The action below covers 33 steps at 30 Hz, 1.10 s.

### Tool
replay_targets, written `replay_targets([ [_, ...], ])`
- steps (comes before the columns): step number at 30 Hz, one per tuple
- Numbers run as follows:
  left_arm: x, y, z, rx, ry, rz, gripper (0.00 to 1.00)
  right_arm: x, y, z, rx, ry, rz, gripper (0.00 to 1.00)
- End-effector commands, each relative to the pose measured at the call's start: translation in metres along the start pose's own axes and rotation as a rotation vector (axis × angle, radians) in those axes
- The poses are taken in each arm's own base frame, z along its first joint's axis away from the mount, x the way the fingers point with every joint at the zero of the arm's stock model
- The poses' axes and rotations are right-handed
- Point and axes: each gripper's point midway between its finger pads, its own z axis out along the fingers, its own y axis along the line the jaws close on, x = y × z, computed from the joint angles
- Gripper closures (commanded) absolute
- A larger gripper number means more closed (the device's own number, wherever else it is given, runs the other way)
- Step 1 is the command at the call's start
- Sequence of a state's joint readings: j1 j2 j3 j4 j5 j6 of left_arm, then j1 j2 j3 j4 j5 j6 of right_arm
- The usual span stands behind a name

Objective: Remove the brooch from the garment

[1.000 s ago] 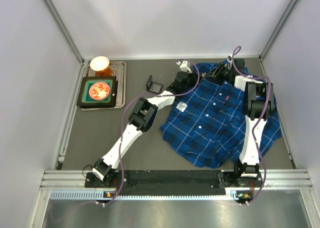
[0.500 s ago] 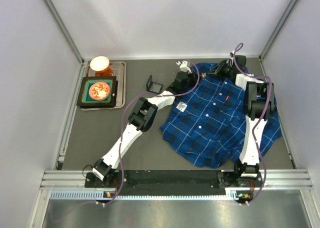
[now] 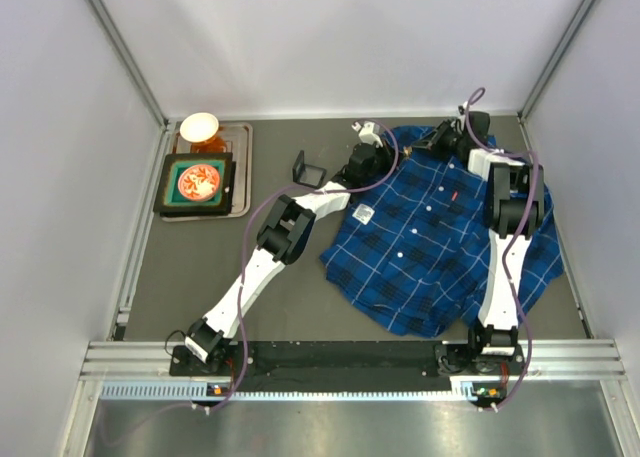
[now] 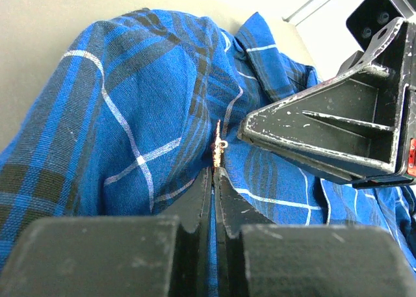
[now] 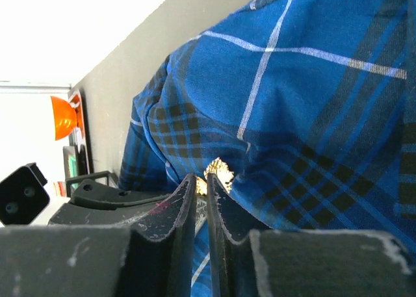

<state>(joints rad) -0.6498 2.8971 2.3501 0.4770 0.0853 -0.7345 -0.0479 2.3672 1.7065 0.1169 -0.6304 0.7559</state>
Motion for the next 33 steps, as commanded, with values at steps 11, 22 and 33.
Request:
replay_targets([
  [11, -0.032, -0.043, -0.003, 0.052, -0.024, -0.012, 1.0, 0.002, 0.01, -0.001, -0.03, -0.022, -0.033, 0.88],
  [22, -0.03, -0.046, -0.002, 0.071, 0.002, 0.048, 1.0, 0.008, 0.007, 0.008, 0.022, 0.004, -0.048, 0.88],
  [33, -0.023, -0.048, -0.003, 0.075, 0.036, 0.147, 1.0, 0.006, 0.006, 0.007, 0.064, 0.016, -0.074, 0.88],
])
